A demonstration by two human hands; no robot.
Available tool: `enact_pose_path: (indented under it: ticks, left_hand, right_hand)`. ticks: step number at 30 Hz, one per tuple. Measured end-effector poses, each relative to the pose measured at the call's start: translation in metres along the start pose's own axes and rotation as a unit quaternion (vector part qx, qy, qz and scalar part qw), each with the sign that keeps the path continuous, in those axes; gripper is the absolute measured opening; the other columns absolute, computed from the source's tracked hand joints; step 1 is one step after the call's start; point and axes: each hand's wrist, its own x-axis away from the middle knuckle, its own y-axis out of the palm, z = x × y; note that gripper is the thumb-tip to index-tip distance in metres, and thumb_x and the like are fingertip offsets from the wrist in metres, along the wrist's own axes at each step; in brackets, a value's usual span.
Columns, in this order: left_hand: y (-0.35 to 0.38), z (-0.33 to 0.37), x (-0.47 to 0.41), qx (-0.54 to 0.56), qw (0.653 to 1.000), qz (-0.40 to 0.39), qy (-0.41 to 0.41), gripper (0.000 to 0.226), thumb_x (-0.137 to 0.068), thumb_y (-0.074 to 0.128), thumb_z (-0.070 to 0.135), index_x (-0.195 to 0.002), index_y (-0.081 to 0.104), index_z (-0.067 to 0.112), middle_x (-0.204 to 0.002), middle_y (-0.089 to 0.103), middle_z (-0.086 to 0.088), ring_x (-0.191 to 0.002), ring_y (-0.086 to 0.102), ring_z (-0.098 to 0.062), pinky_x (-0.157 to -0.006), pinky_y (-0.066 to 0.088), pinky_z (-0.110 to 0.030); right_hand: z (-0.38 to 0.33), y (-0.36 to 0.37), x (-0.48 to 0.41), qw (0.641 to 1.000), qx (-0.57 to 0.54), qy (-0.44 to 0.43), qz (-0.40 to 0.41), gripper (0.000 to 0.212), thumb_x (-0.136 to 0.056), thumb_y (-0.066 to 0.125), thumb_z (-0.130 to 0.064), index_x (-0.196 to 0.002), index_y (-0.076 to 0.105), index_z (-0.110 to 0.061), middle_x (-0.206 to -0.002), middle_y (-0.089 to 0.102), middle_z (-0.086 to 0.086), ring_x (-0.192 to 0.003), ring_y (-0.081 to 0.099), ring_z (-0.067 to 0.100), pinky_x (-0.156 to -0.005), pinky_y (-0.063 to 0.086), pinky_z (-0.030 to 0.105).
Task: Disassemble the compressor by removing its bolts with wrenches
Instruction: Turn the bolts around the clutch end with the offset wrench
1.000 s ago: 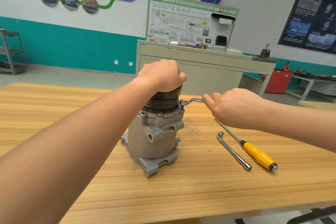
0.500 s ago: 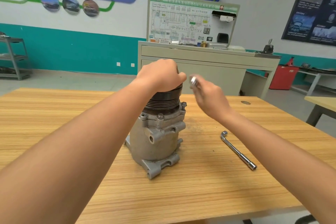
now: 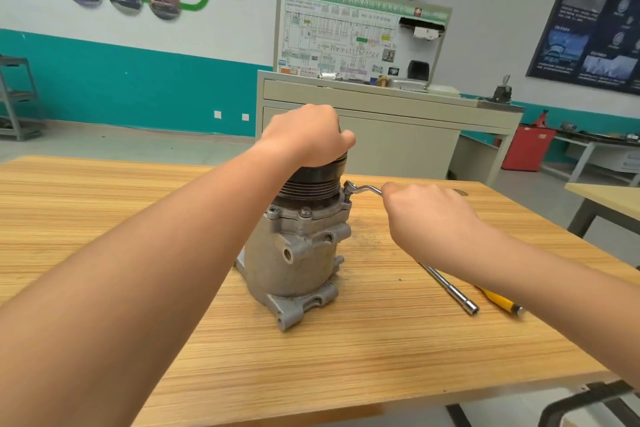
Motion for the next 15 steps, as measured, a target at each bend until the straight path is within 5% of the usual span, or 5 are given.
enact_pose_path:
  ticks: [6,9,12,15]
  left_hand:
    - [0.002,-0.001,-0.001,0.005,1.000,-0.002,0.007,0.035,-0.091,0.038,0.040,-0.103,0.061,0.016,-0.097,0.062,-0.007,-0.087,0.055,-0.030,-0.071,0.030,-0.036]
    - [0.000,-0.001,0.000,-0.001,1.000,0.000,0.005,0.033,-0.091,0.039,0.038,-0.101,0.061,0.016,-0.095,0.060,-0.007,-0.086,0.054,-0.030,-0.072,0.029,-0.038]
    - [-0.001,0.000,0.001,-0.002,1.000,-0.004,0.010,0.033,-0.090,0.039,0.037,-0.101,0.061,0.015,-0.094,0.060,-0.008,-0.085,0.054,-0.031,-0.067,0.035,-0.034]
    - [-0.002,0.000,0.001,-0.004,1.000,-0.001,0.010,0.033,-0.090,0.040,0.037,-0.102,0.061,0.014,-0.095,0.060,-0.009,-0.086,0.054,-0.032,-0.066,0.037,-0.034]
  right_hand:
    - [-0.007,-0.010,-0.001,0.989,0.128,-0.070,-0.009,0.046,-0.091,0.036,0.003,-0.136,0.024,0.007,-0.093,0.060,0.011,-0.079,0.059,0.029,-0.048,0.034,0.029]
    - [-0.003,-0.013,-0.003,0.985,0.153,-0.077,-0.016,0.025,-0.091,0.035,-0.001,-0.116,0.040,-0.001,-0.060,0.035,0.003,-0.049,0.039,0.019,-0.039,0.023,0.026]
    - [-0.001,-0.016,-0.005,0.985,0.154,-0.069,-0.030,0.005,-0.092,0.034,-0.005,-0.090,0.032,-0.010,-0.056,0.030,0.000,-0.043,0.028,0.016,-0.038,0.022,0.026]
    - [0.001,-0.016,-0.008,0.980,0.175,-0.088,-0.023,0.004,-0.093,0.035,-0.005,-0.094,0.033,-0.008,-0.055,0.029,0.002,-0.042,0.027,0.017,-0.037,0.020,0.026]
